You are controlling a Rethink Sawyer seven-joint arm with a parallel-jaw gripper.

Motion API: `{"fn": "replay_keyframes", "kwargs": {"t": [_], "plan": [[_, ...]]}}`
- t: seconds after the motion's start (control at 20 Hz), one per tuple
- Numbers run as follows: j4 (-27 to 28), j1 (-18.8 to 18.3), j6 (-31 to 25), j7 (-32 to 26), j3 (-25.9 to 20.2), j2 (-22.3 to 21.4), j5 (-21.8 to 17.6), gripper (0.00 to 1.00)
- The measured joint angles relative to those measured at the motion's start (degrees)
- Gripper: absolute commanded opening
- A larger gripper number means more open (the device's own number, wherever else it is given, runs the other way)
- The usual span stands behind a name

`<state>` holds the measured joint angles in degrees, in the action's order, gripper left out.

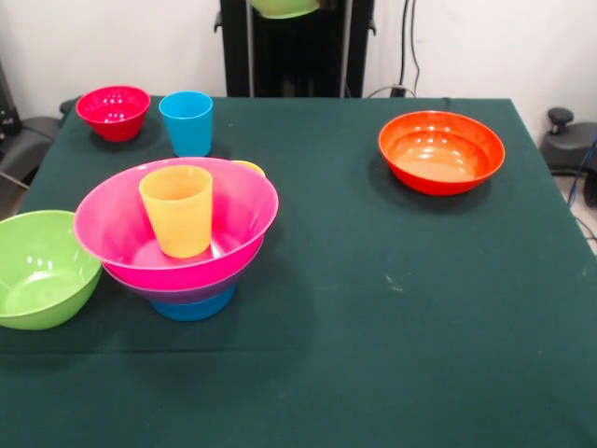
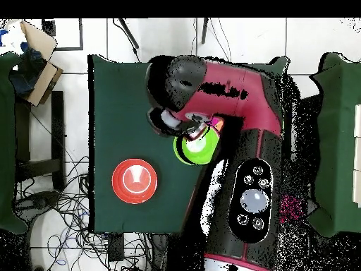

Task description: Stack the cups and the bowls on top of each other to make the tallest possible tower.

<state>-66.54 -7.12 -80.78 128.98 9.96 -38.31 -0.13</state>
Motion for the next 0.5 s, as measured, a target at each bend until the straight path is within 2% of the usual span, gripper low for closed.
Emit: {"fn": "replay_keyframes", "kwargs": {"t": [0.35,0.5], "plan": [[10.35,-2.43,3.38,-0.01,-0.81,3.94,-6.58,0.00],[13.79,-3.44,4.82,-0.01,-1.00,5.98,-8.26,0.00]]}}
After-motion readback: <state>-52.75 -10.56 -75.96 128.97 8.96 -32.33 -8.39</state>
